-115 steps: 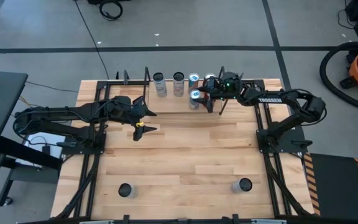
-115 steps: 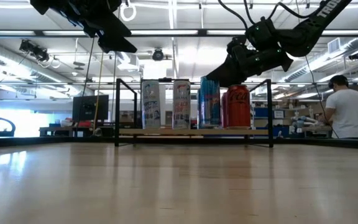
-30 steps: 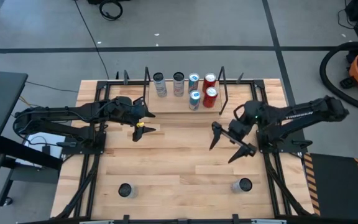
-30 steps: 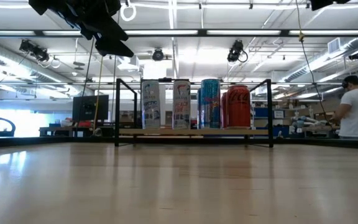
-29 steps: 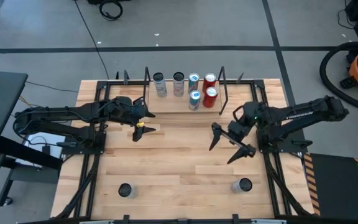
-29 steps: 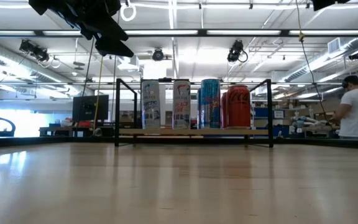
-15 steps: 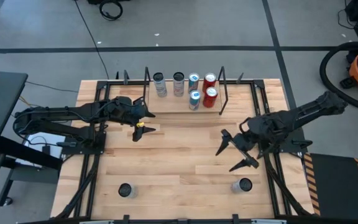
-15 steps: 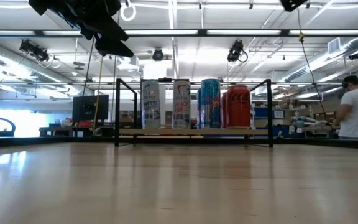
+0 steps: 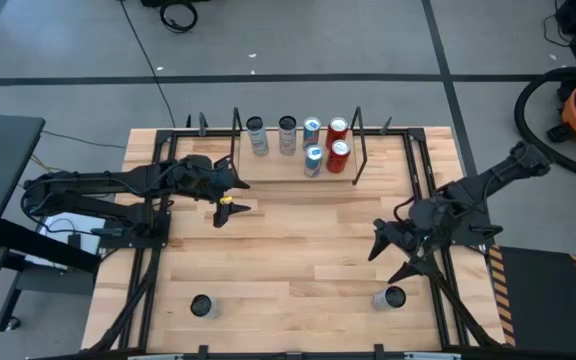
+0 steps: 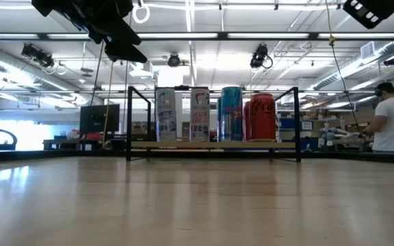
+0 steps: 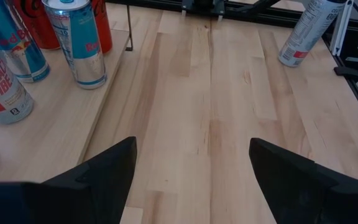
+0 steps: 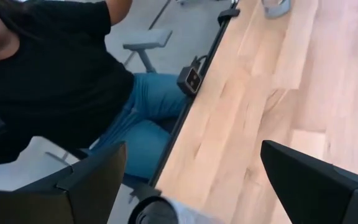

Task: Place canned beverage on shelf
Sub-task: Put the white and pink soda can on the shelf aligned with the other white and pink soda can

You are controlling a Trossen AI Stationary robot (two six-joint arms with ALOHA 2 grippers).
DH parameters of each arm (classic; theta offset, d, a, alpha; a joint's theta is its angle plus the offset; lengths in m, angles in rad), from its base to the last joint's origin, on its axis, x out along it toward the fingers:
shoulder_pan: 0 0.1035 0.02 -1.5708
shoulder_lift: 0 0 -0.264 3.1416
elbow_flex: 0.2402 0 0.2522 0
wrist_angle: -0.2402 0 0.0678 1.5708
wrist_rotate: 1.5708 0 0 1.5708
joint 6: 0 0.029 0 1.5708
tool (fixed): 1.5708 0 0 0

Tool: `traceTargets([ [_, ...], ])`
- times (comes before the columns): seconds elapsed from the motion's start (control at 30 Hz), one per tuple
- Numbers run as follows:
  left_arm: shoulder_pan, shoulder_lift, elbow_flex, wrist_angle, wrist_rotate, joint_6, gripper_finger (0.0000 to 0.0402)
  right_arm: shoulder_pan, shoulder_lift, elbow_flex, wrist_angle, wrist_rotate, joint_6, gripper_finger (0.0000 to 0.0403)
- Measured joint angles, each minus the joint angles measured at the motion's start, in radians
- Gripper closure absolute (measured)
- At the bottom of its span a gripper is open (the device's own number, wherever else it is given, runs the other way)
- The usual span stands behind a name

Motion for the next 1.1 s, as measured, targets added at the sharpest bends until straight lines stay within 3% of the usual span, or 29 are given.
traceTargets([
  [0.13, 0.000, 0.000, 0.000, 0.000, 0.000, -0.019, 0.0088, 0.053, 0.000, 0.000, -0.029, 0.049, 0.038, 0.0022],
  [0.53, 0.000, 0.000, 0.000, 0.001, 0.000, -0.052, 0.0088, 0.324, 0.001, 0.000, -0.097, 0.388, 0.122, 0.0022],
  [1.1, 0.000, 0.000, 0.000, 0.006, 0.000, -0.086, 0.0088, 0.577, 0.056, 0.000, -0.115, 0.663, 0.090, 0.0023],
])
